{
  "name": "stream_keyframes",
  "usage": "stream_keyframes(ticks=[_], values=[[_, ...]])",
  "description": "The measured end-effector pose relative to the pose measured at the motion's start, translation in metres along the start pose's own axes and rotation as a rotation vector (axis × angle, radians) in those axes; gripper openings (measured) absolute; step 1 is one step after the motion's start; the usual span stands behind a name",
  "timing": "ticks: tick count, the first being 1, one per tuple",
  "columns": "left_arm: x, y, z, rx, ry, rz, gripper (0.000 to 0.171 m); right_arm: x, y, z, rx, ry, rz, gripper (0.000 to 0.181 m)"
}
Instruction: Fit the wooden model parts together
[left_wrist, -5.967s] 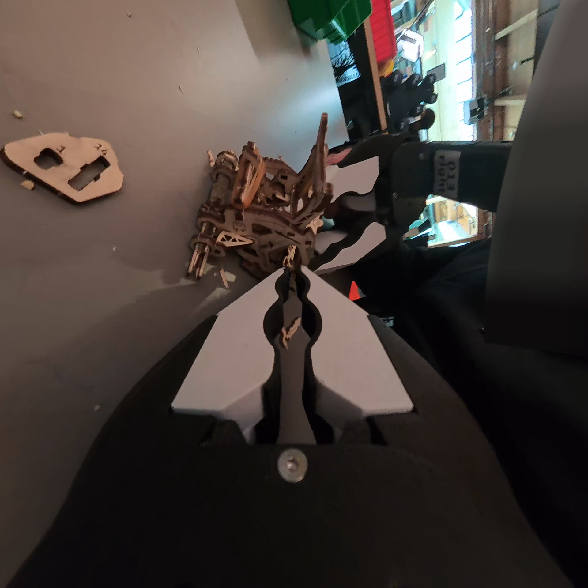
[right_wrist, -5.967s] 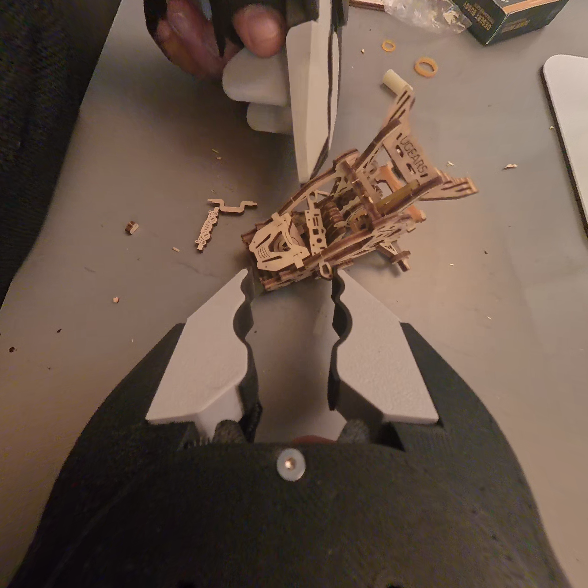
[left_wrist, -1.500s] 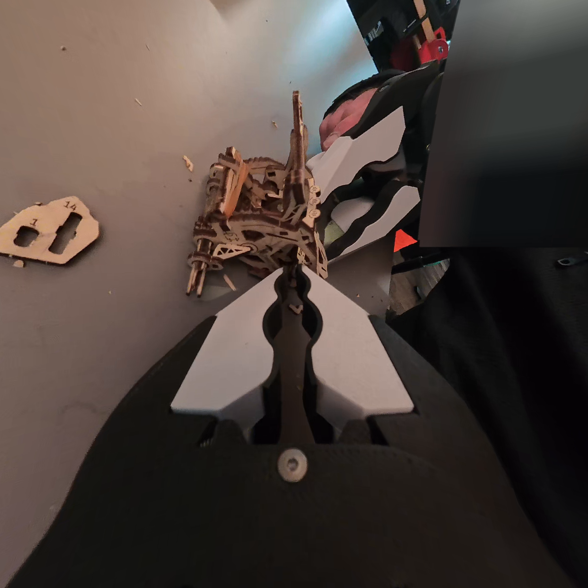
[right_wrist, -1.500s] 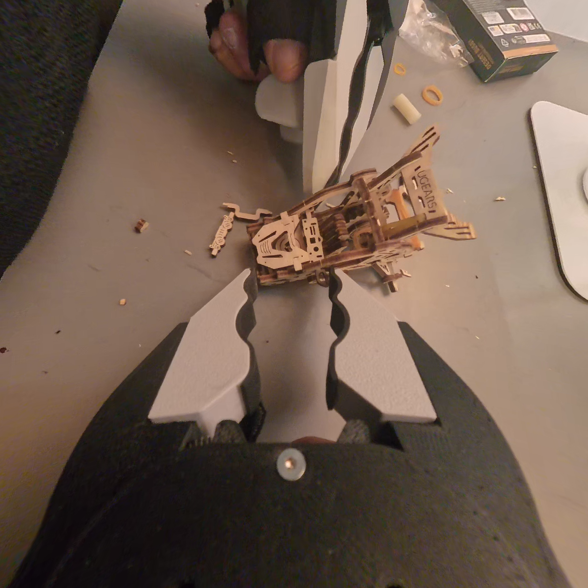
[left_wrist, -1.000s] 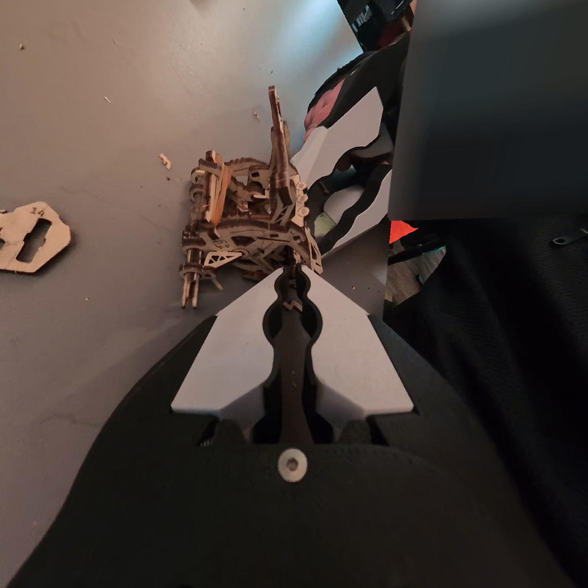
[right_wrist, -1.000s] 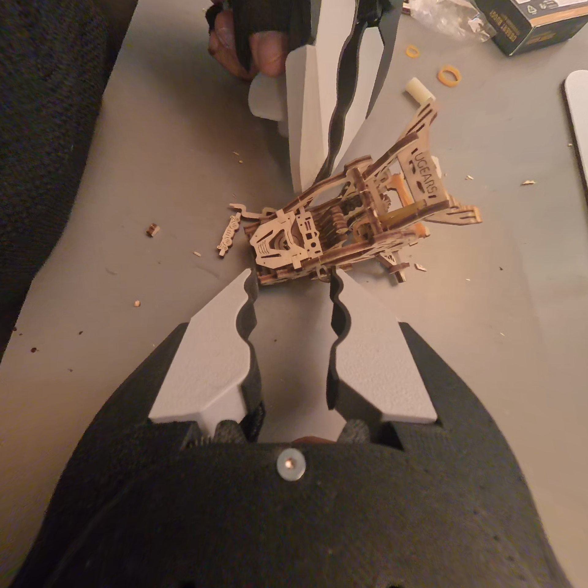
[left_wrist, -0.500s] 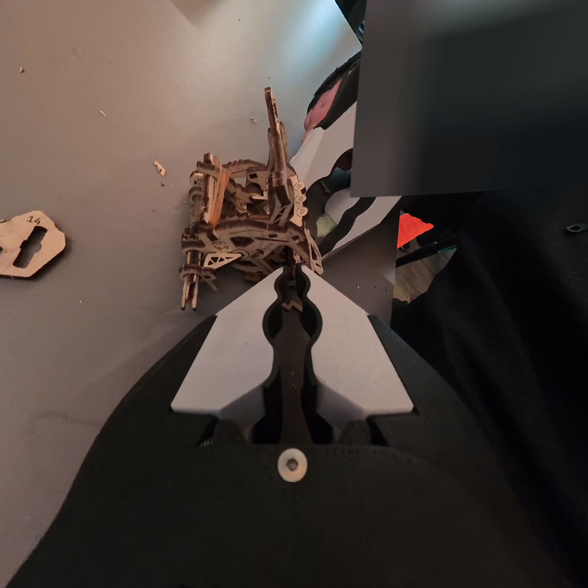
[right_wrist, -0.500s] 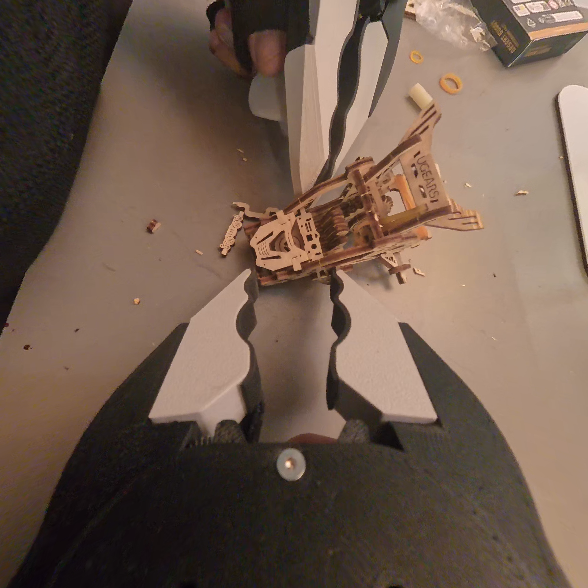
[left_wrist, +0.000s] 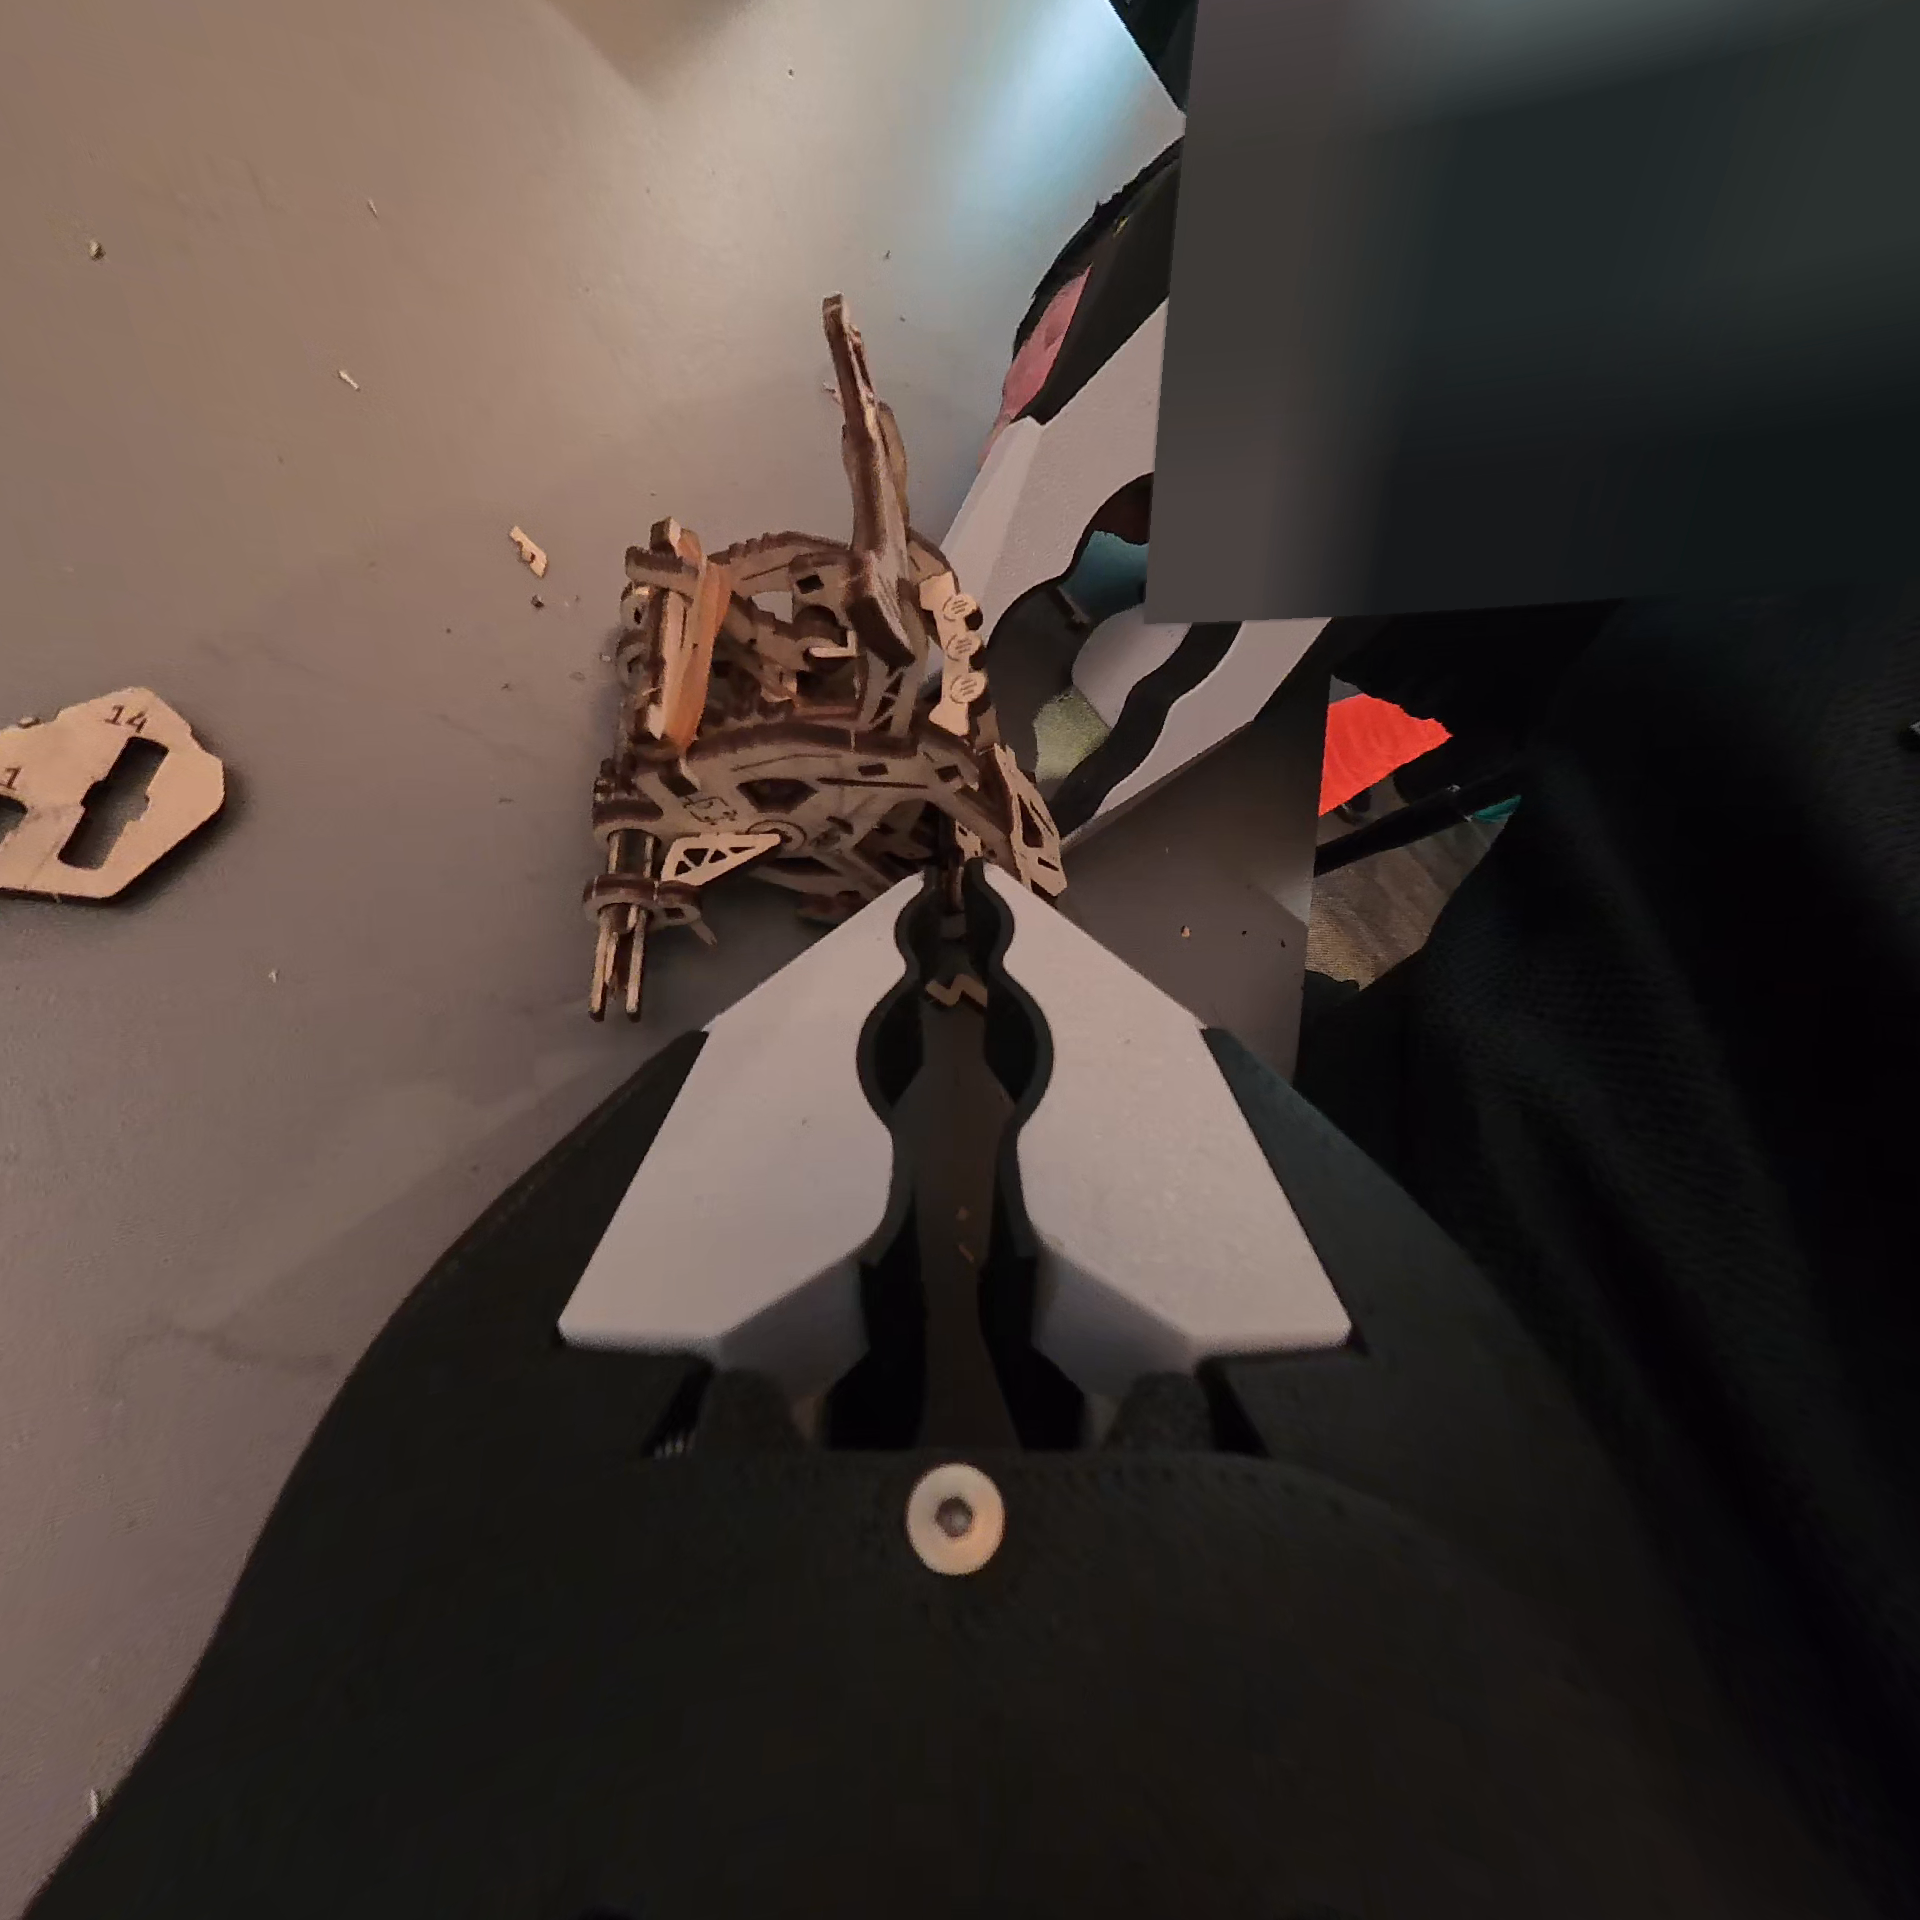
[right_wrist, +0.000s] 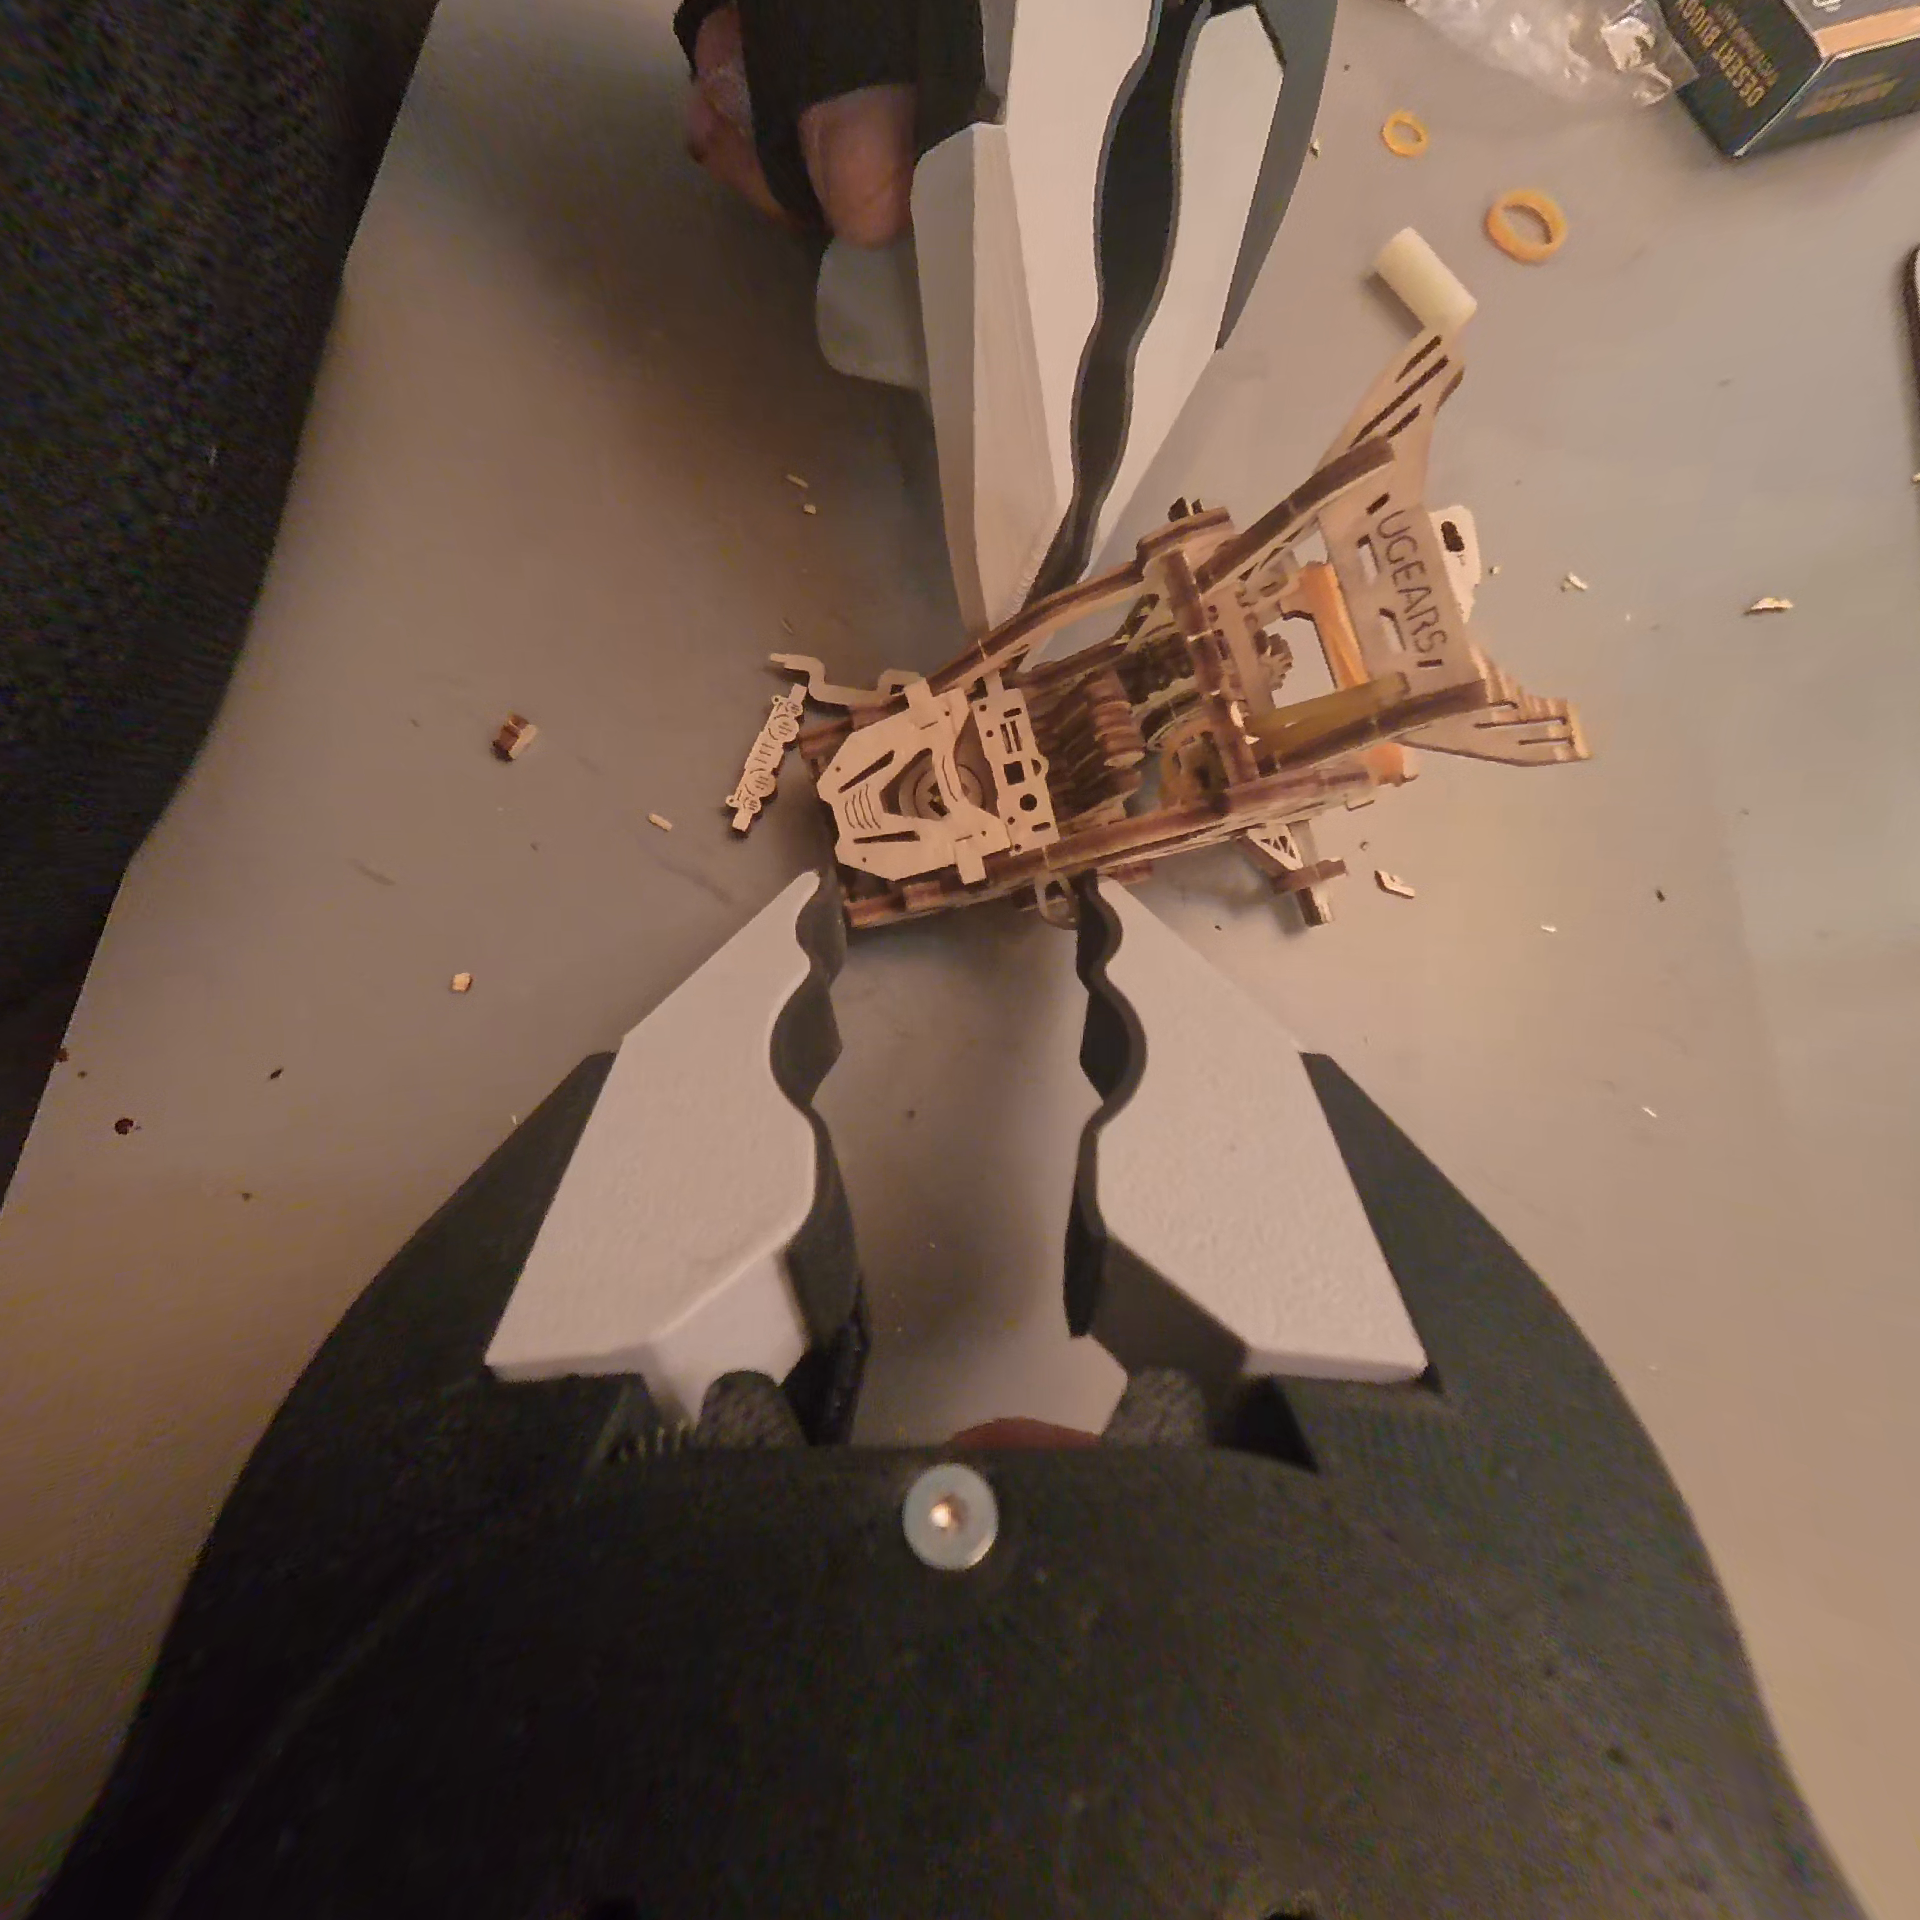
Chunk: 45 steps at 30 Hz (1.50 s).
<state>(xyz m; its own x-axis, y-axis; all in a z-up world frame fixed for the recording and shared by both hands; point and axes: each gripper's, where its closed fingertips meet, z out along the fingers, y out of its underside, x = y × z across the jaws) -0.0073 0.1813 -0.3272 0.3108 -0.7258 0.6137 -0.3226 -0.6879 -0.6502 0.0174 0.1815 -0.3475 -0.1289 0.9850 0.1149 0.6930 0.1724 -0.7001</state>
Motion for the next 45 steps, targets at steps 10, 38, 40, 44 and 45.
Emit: stream_keyframes(ticks=[10, 38, 40, 44, 45], values=[[0.0002, -0.0051, 0.001, 0.037, 0.013, -0.055, 0.002, 0.0033, -0.0013, 0.0004, 0.02, 0.016, 0.028, 0.045], [0.0012, -0.0001, 0.0052, -0.007, -0.01, 0.018, 0.002, 0.0028, 0.0004, 0.0025, -0.016, 0.037, 0.002, 0.049], [0.0019, 0.0003, 0.0052, -0.007, -0.013, 0.03, 0.002, 0.0024, 0.0001, 0.0026, -0.014, 0.03, 0.009, 0.049], [0.0038, -0.0001, 0.005, -0.002, 0.001, 0.033, 0.001, 0.0013, -0.0001, 0.0024, 0.007, 0.02, 0.027, 0.05], [0.0038, -0.0004, 0.005, -0.003, 0.007, 0.024, 0.001, 0.0013, -0.0001, 0.0022, 0.008, 0.022, 0.028, 0.05]])
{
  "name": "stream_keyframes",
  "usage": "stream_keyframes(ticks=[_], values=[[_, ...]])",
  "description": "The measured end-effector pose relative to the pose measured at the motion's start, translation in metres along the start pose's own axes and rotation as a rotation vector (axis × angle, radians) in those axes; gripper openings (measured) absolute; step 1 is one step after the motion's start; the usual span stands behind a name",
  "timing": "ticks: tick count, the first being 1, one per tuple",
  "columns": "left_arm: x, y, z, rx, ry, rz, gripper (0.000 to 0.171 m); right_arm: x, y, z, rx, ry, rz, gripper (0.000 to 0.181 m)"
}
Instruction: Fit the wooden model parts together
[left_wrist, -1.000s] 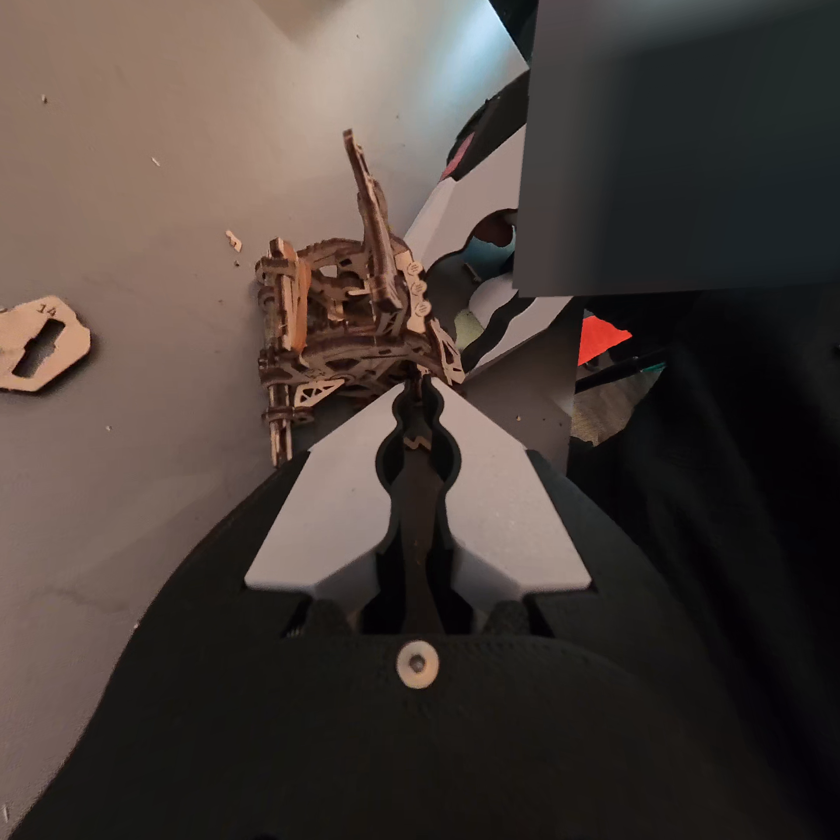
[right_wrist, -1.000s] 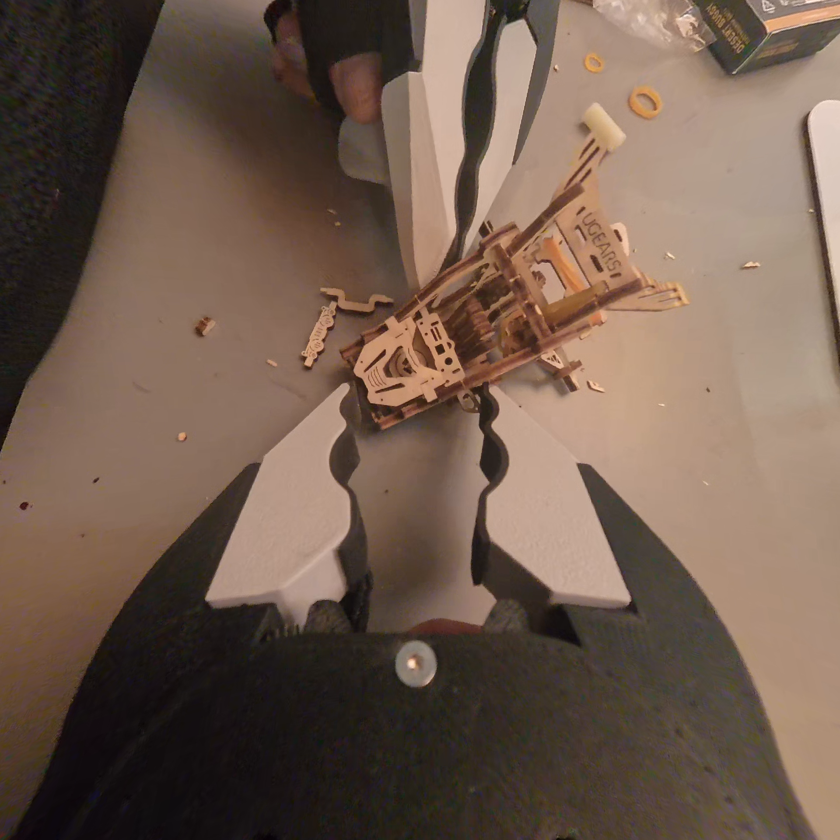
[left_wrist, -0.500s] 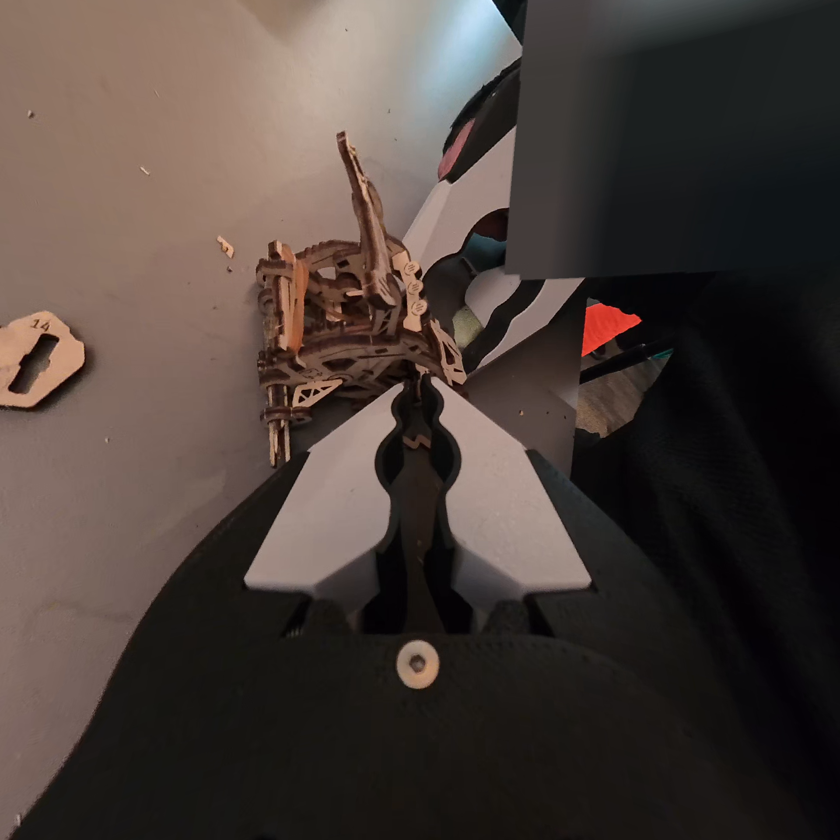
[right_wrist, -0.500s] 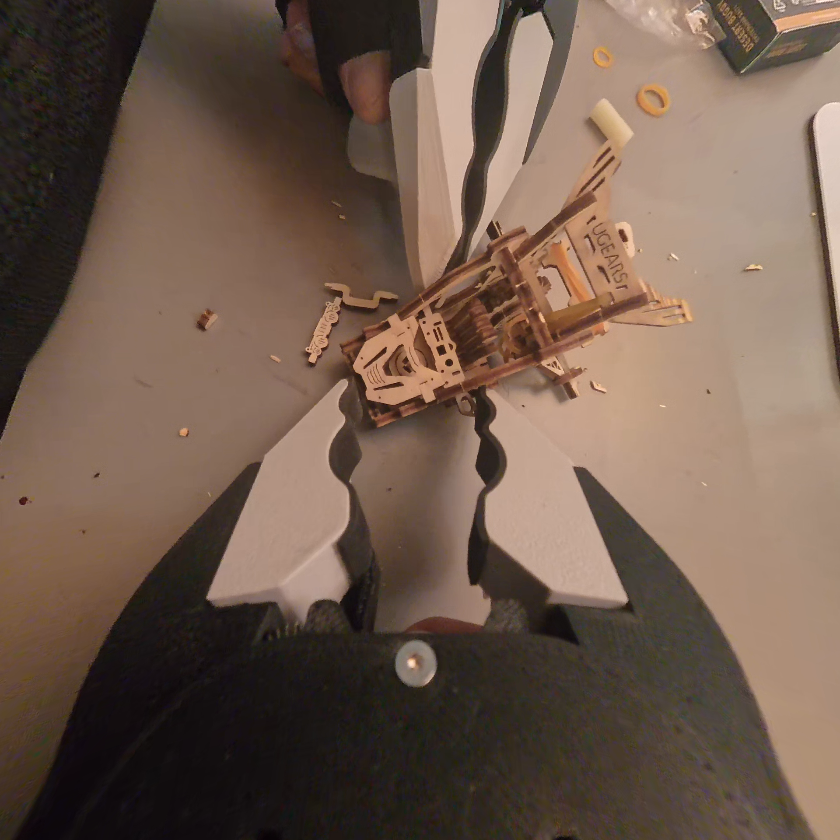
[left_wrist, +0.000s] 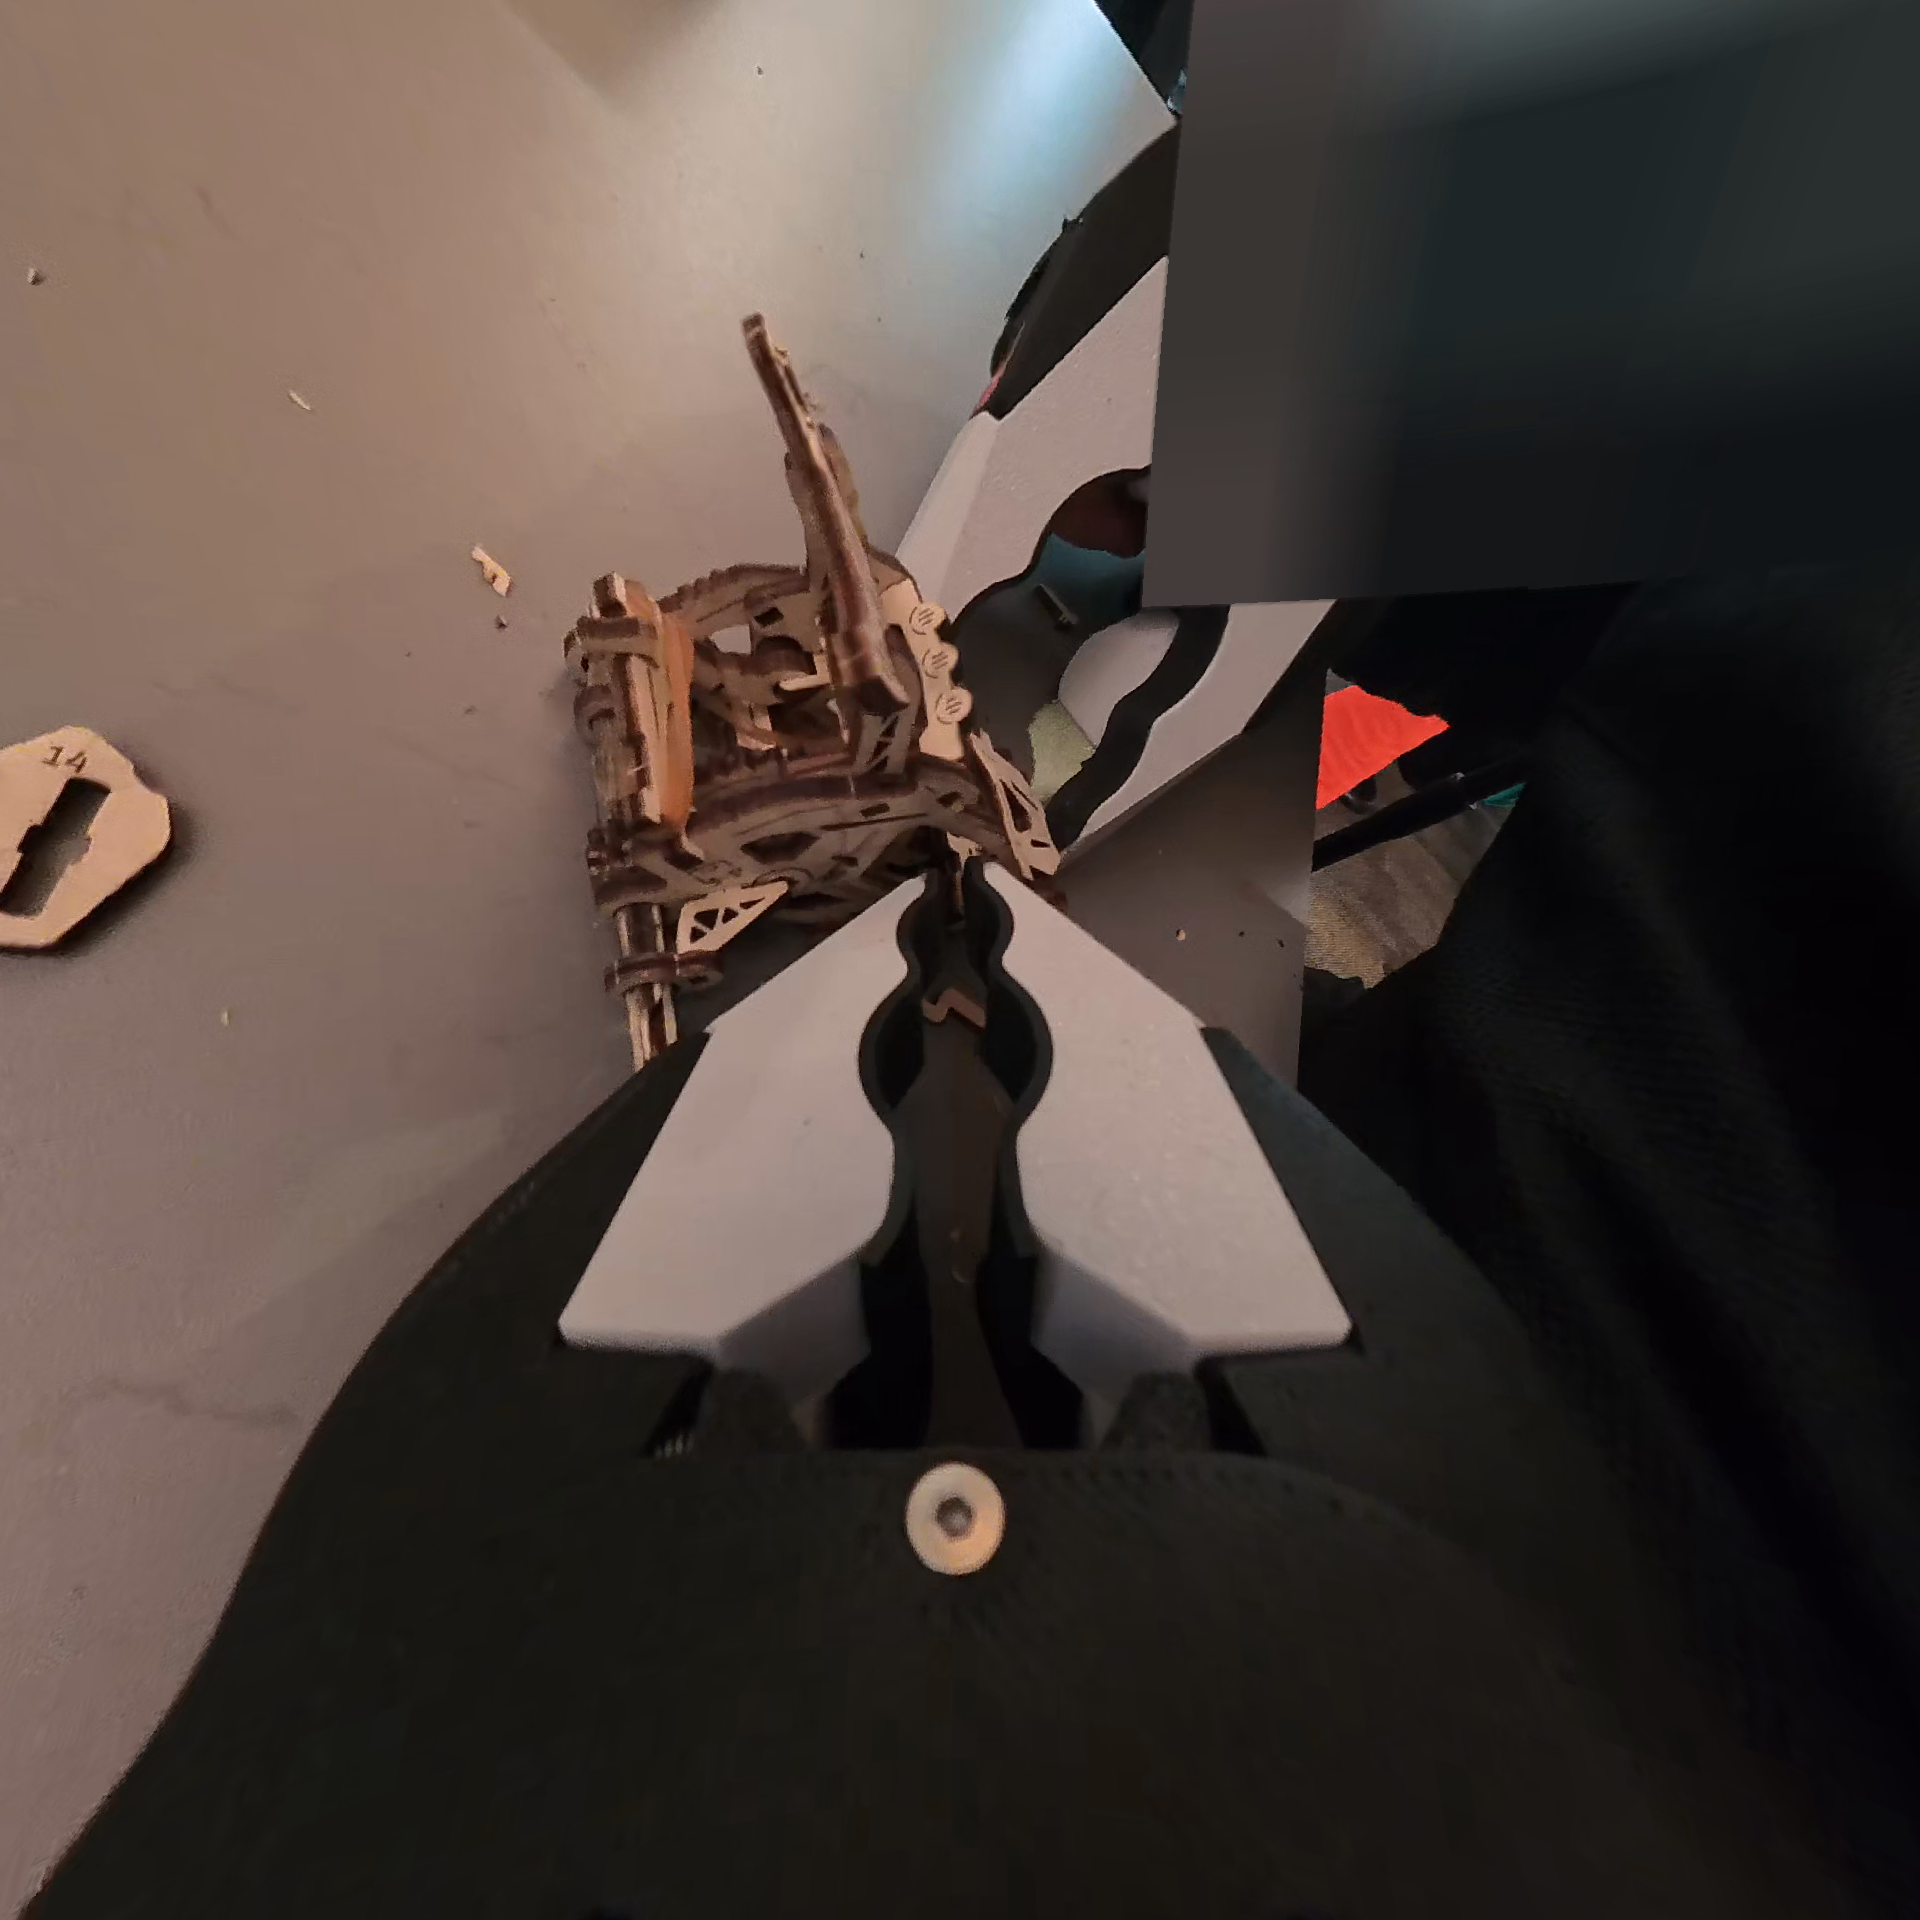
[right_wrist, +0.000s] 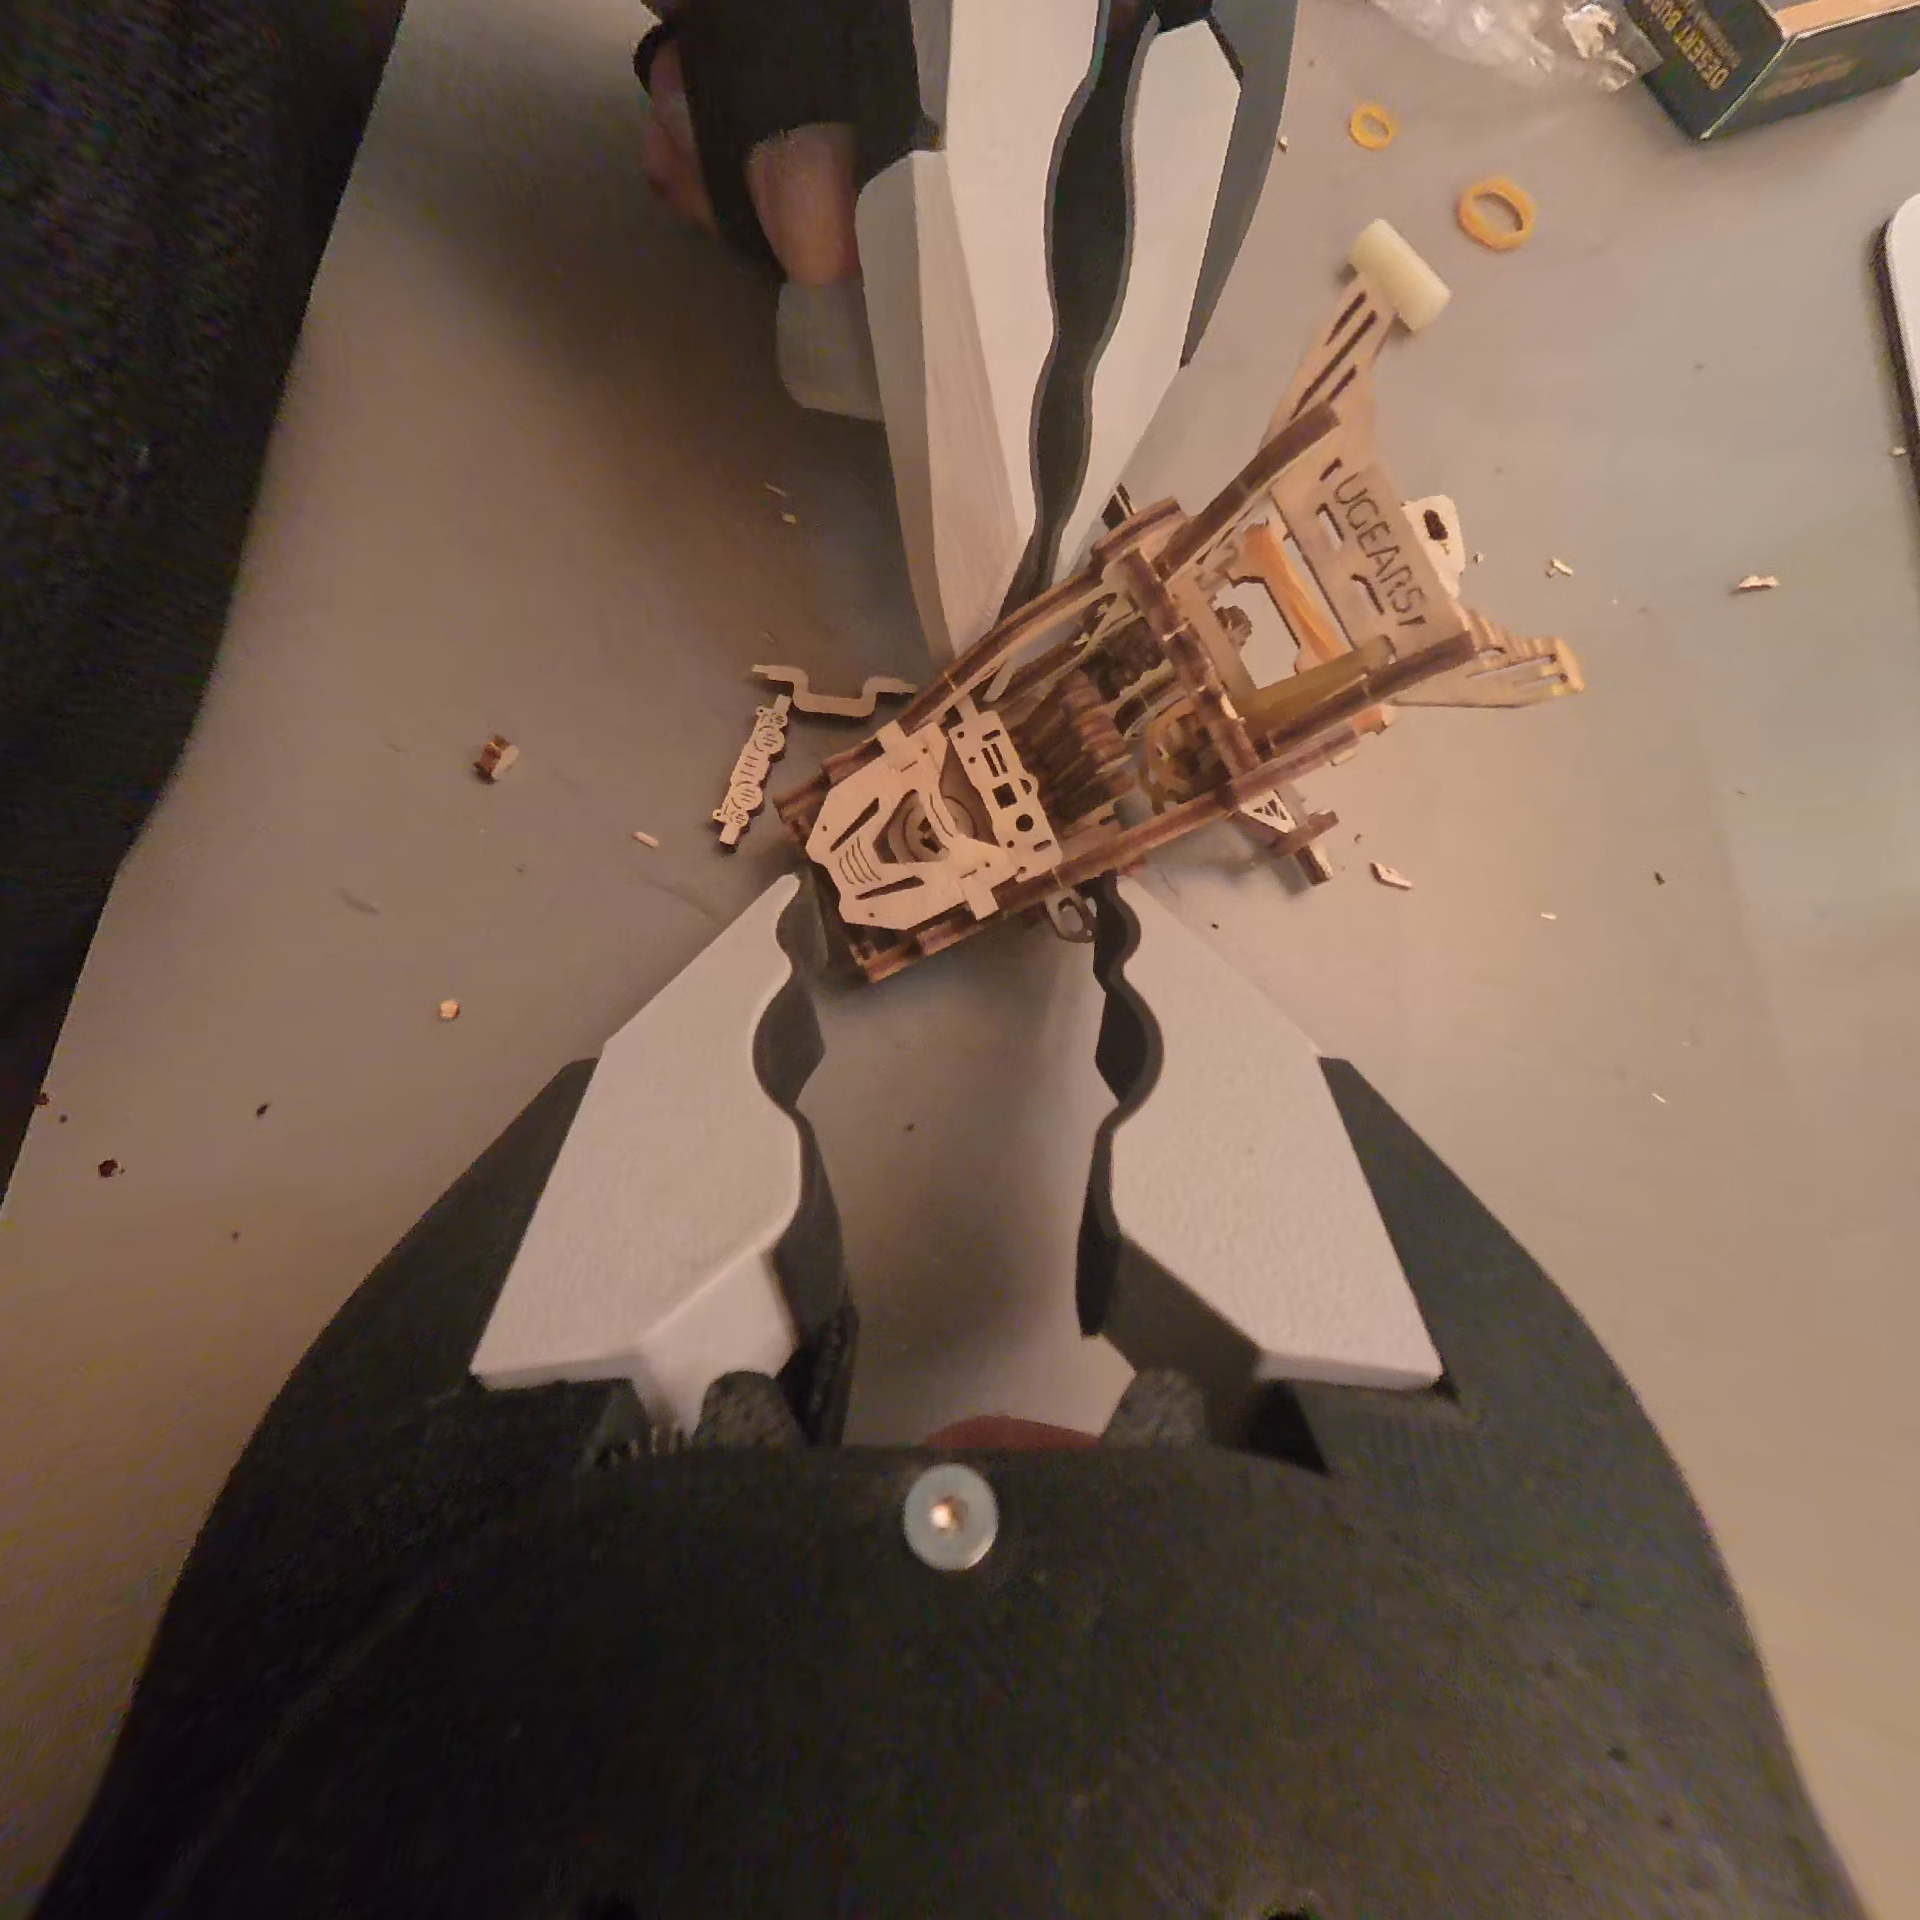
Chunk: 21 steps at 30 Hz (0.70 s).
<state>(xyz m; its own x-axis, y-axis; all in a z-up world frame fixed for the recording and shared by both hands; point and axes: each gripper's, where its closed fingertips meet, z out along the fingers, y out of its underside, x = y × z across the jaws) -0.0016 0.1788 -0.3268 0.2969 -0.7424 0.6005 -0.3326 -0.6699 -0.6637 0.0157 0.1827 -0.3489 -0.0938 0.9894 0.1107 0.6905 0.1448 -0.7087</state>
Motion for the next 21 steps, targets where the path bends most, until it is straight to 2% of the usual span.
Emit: stream_keyframes(ticks=[8, 10, 12, 14, 21], values=[[0.002, 0.001, -0.007, 0.013, 0.042, -0.05, 0.004, -0.002, -0.002, 0.001, -0.005, -0.004, -0.019, 0.05], [0.006, 0.003, -0.008, 0.009, 0.057, -0.049, 0.019, -0.001, -0.002, 0.001, -0.009, -0.002, -0.021, 0.049], [0.011, 0.005, -0.01, 0.012, 0.065, -0.023, 0.023, -0.001, -0.001, 0.001, -0.012, 0.001, -0.022, 0.048], [0.008, 0.005, -0.009, 0.023, 0.017, 0.002, 0.031, -0.001, -0.002, 0.002, -0.013, 0.001, -0.023, 0.048], [0.002, 0.0, -0.004, 0.065, -0.232, 0.175, 0.03, -0.001, -0.002, 0.002, -0.015, 0.001, -0.02, 0.048]])
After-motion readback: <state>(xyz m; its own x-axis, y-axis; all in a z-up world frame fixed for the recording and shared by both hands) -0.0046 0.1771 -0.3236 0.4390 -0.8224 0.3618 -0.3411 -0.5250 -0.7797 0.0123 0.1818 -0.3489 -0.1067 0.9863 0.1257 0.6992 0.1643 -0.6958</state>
